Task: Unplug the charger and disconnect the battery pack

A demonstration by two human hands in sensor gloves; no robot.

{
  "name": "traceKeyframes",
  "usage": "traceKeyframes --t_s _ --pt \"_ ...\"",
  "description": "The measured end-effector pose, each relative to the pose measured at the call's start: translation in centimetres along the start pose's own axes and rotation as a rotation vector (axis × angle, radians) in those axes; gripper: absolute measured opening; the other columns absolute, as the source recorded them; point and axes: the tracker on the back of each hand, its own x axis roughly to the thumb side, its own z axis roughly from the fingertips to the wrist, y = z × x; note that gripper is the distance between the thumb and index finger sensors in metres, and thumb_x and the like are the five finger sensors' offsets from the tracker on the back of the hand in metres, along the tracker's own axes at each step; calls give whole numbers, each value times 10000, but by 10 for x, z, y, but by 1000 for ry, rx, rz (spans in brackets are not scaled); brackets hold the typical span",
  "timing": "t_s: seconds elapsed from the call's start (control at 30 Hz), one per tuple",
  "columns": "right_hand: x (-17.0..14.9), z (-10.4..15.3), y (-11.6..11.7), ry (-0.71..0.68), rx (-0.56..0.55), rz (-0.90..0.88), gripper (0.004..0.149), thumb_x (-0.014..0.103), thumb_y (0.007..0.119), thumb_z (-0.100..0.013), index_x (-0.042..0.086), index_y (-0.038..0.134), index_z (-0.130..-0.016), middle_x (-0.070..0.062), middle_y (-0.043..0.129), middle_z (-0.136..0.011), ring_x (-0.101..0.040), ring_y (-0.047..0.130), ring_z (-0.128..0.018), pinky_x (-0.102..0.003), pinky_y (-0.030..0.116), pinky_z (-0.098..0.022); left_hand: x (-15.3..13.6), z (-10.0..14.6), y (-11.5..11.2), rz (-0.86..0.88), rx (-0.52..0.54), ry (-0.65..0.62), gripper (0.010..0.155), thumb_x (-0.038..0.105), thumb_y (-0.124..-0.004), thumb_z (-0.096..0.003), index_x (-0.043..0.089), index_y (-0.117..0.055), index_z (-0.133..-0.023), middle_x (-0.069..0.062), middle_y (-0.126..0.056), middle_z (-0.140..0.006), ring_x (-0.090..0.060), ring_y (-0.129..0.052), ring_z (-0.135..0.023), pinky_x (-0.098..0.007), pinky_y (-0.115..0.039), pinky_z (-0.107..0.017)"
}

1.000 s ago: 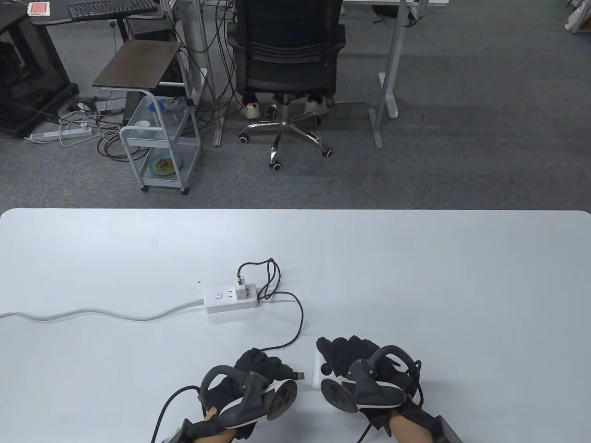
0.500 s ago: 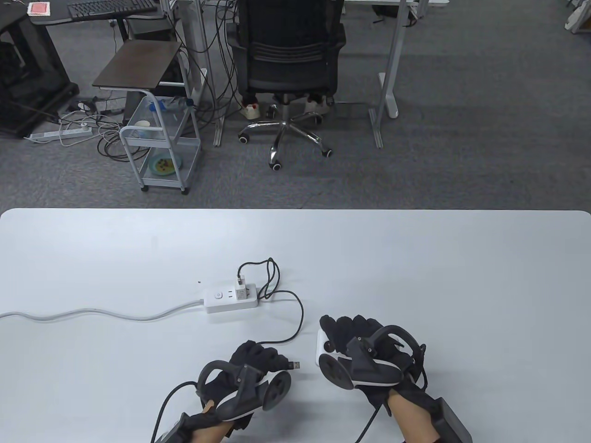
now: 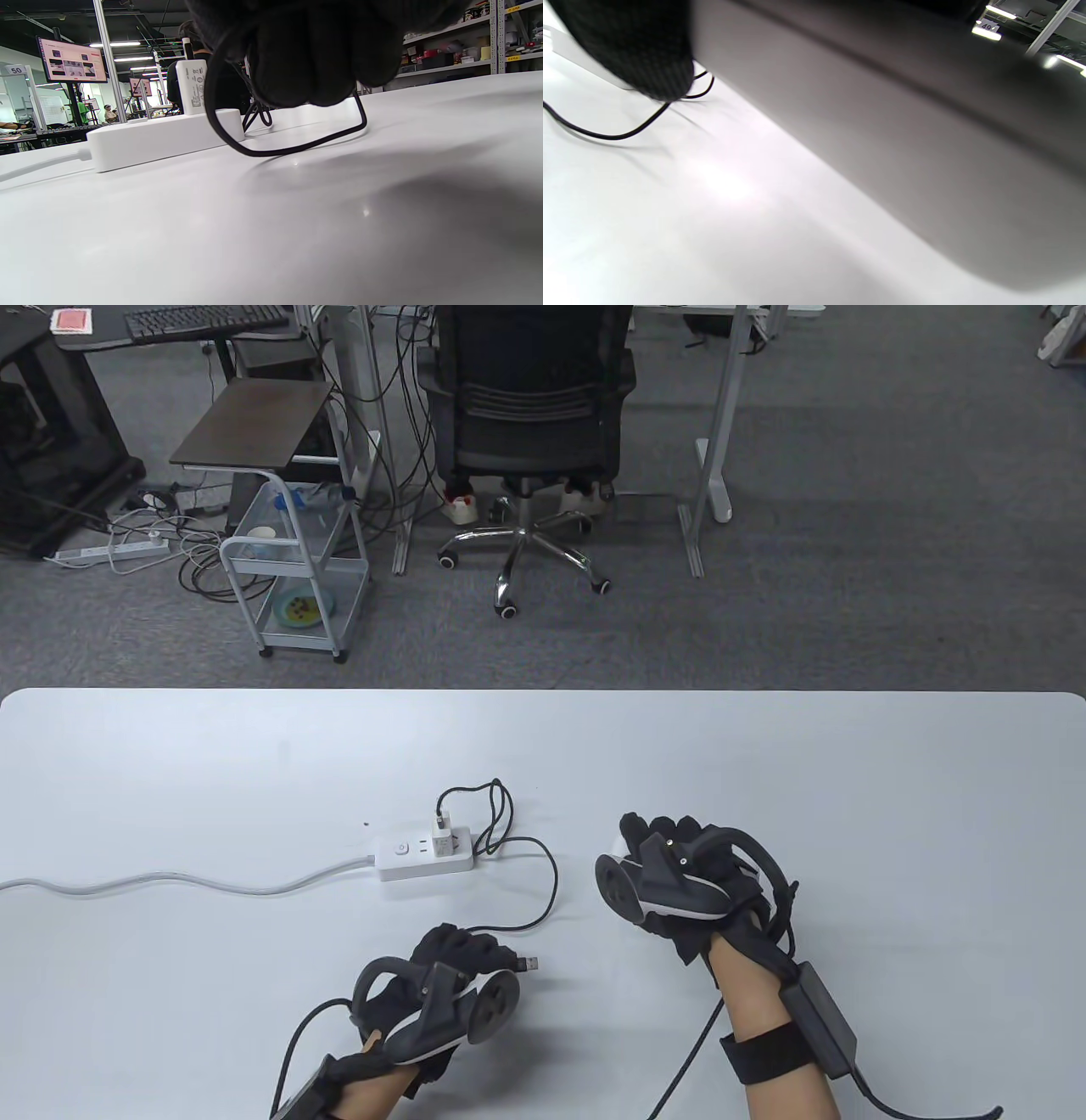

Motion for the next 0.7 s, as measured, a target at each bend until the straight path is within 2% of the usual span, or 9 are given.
traceKeyframes --t_s 0.23,0.37,0.47,0.53,0.7 --pt "-20 -19 12 97 93 -20 1026 634 760 -409 127 250 -1141 -261 453 -1165 -537 599 -942 -595 642 -676 0 5 2 -20 2 -6 442 566 -719 -460 415 -891 -837 200 -970 -909 -51 -1034 -845 -303 -775 -795" --pt "-36 -33 31 197 163 -81 1019 618 761 -418 135 226 -1139 -261 431 -1170 -542 578 -951 -601 622 -689 1 8 5 -3 3 -10 442 565 -720 -460 412 -892 -838 196 -971 -909 -56 -1034 -845 -306 -775 -794" --pt "-53 -35 47 285 111 -171 1015 616 759 -417 141 223 -1136 -252 432 -1172 -535 582 -953 -597 624 -691 3 9 6 -7 3 -10 443 566 -719 -461 412 -891 -838 196 -971 -909 -55 -1033 -846 -306 -774 -795" --pt "-70 -37 61 354 147 -253 1008 605 763 -427 143 214 -1135 -257 417 -1174 -542 569 -957 -602 610 -696 3 10 6 -9 3 -6 444 566 -720 -459 412 -893 -837 195 -972 -908 -55 -1035 -844 -305 -775 -794" --pt "-97 -39 92 442 223 -312 990 597 762 -439 161 210 -1136 -251 411 -1178 -537 559 -963 -601 601 -703 3 10 4 15 -14 -1 445 568 -717 -462 411 -889 -841 196 -969 -910 -57 -1032 -846 -305 -773 -795"
